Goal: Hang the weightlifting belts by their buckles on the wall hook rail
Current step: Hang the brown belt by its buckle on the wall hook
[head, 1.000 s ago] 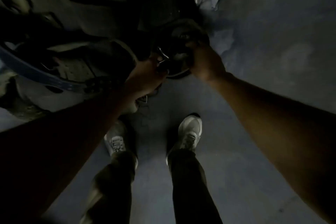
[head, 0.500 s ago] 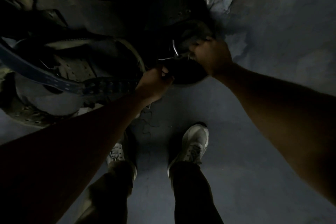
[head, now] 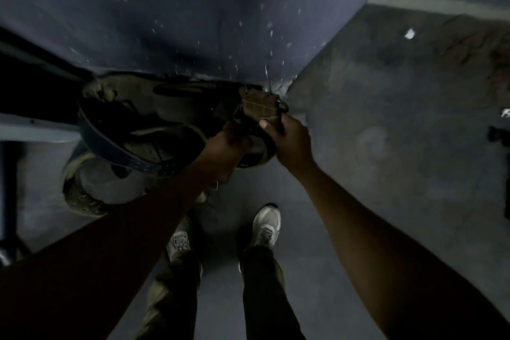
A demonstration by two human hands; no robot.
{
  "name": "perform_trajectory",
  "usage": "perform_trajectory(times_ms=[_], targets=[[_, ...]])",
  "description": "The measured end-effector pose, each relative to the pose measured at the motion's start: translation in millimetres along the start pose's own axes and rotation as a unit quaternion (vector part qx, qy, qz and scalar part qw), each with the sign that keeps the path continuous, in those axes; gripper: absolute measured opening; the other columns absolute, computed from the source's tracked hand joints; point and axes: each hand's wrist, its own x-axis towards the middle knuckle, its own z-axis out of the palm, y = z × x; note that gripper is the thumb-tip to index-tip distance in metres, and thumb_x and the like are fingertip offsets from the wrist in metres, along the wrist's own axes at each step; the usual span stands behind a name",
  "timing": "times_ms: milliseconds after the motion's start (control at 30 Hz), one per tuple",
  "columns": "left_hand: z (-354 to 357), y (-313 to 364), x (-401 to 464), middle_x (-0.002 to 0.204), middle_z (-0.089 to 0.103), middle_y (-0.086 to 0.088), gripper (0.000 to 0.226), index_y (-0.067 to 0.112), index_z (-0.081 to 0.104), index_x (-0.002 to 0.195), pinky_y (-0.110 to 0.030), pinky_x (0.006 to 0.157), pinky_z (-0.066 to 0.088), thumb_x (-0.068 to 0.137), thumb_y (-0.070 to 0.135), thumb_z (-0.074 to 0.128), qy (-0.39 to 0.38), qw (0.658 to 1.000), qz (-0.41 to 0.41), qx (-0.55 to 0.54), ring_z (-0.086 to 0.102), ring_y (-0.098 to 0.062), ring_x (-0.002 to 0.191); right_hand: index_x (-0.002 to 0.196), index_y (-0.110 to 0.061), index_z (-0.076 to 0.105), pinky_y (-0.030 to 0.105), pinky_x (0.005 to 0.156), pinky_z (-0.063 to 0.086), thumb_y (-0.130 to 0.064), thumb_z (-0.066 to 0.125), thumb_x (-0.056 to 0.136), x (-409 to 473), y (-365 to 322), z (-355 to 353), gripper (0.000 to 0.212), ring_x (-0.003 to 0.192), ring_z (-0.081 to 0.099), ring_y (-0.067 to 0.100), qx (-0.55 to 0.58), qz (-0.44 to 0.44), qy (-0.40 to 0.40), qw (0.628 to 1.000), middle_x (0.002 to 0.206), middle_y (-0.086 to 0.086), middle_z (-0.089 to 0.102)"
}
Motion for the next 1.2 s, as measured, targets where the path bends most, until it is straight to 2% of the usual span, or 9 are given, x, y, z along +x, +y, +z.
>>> perform_trajectory(times_ms=[67, 233, 400, 533, 633, 733, 867, 1067, 1200], targets=[[-16, 42, -35, 0.130, 0.068, -0.013, 0.025, 0.025, 0.060, 0.118, -0.050, 0.108, 0.050, 0.095, 0.022, 0.069, 0.013, 0.998, 0.018, -0.063, 0.064, -0.031, 0.122, 0.115, -0.007, 0.073, 0.046, 0.087, 0.057, -0.041, 0.066, 0.100, -17, -44, -30, 0.037, 0.101, 0.072, 0.029, 0.006, -0.010, 0.012, 1.000, 0.109, 0.012, 0.078], [-66, 141, -126, 0.116, 0.073, 0.001, 0.040, 0.019, 0.066, 0.122, -0.033, 0.092, 0.055, 0.089, 0.041, 0.071, 0.044, 0.989, 0.068, -0.128, 0.069, -0.017, 0.110, 0.117, -0.005, 0.072, 0.049, 0.100, 0.055, -0.034, 0.070, 0.098, -60, -143, -120, 0.035, 0.111, 0.071, 0.026, 0.089, -0.044, 0.019, 0.995, 0.115, 0.010, 0.077], [-129, 244, -221, 0.105, 0.072, 0.012, 0.036, 0.038, 0.064, 0.101, -0.032, 0.089, 0.049, 0.083, 0.068, 0.058, 0.091, 0.984, 0.116, -0.103, 0.066, -0.005, 0.101, 0.105, -0.023, 0.074, 0.040, 0.097, 0.056, -0.017, 0.069, 0.099, -119, -247, -205, 0.010, 0.104, 0.074, 0.011, 0.220, -0.099, 0.032, 0.970, 0.104, -0.007, 0.081], [-170, 327, -299, 0.098, 0.077, 0.027, 0.026, 0.036, 0.073, 0.100, -0.023, 0.087, 0.051, 0.095, 0.056, 0.057, 0.056, 0.964, 0.196, -0.168, 0.070, 0.009, 0.093, 0.124, -0.013, 0.066, 0.032, 0.104, 0.054, -0.025, 0.068, 0.096, -165, -342, -264, 0.030, 0.117, 0.070, 0.016, 0.276, -0.178, 0.048, 0.943, 0.119, -0.001, 0.077], [-195, 386, -358, 0.103, 0.081, 0.011, 0.029, 0.038, 0.081, 0.097, -0.016, 0.075, 0.058, 0.089, 0.058, 0.062, 0.029, 0.948, 0.261, -0.180, 0.076, -0.006, 0.098, 0.121, -0.011, 0.058, 0.040, 0.103, 0.055, -0.031, 0.069, 0.096, -190, -405, -303, 0.034, 0.114, 0.071, 0.018, 0.261, -0.216, 0.045, 0.940, 0.114, -0.003, 0.076], [-219, 439, -407, 0.103, 0.082, -0.003, 0.033, 0.026, 0.080, 0.104, -0.024, 0.074, 0.061, 0.094, 0.050, 0.060, 0.044, 0.923, 0.343, -0.168, 0.078, -0.021, 0.097, 0.125, -0.019, 0.054, 0.026, 0.088, 0.059, -0.029, 0.066, 0.100, -210, -461, -339, 0.030, 0.103, 0.075, 0.006, 0.248, -0.247, 0.046, 0.936, 0.105, -0.013, 0.078], [-242, 496, -459, 0.106, 0.079, -0.013, 0.031, 0.005, 0.072, 0.112, -0.035, 0.081, 0.062, 0.105, 0.029, 0.054, 0.052, 0.890, 0.431, -0.139, 0.077, -0.024, 0.096, 0.124, -0.021, 0.056, 0.021, 0.089, 0.058, -0.034, 0.064, 0.100, -242, -521, -382, 0.028, 0.104, 0.073, 0.002, 0.225, -0.303, 0.084, 0.922, 0.108, -0.015, 0.078], [-266, 555, -528, 0.087, 0.066, 0.008, 0.006, 0.015, 0.053, 0.108, -0.022, 0.078, 0.055, 0.107, 0.020, 0.052, 0.008, 0.840, 0.533, -0.096, 0.064, -0.005, 0.083, 0.114, -0.021, 0.062, 0.041, 0.090, 0.061, -0.043, 0.065, 0.097, -279, -582, -426, 0.028, 0.101, 0.076, 0.012, 0.243, -0.399, 0.187, 0.864, 0.107, -0.005, 0.079], [-280, 565, -549, 0.118, 0.074, 0.006, 0.040, 0.017, 0.051, 0.135, -0.025, 0.089, 0.057, 0.099, 0.030, 0.063, -0.060, 0.840, 0.531, -0.093, 0.069, -0.011, 0.113, 0.115, -0.031, 0.061, 0.035, 0.085, 0.062, -0.048, 0.062, 0.097, -295, -618, -455, 0.025, 0.097, 0.077, 0.008, 0.272, -0.438, 0.241, 0.822, 0.106, -0.011, 0.079]])
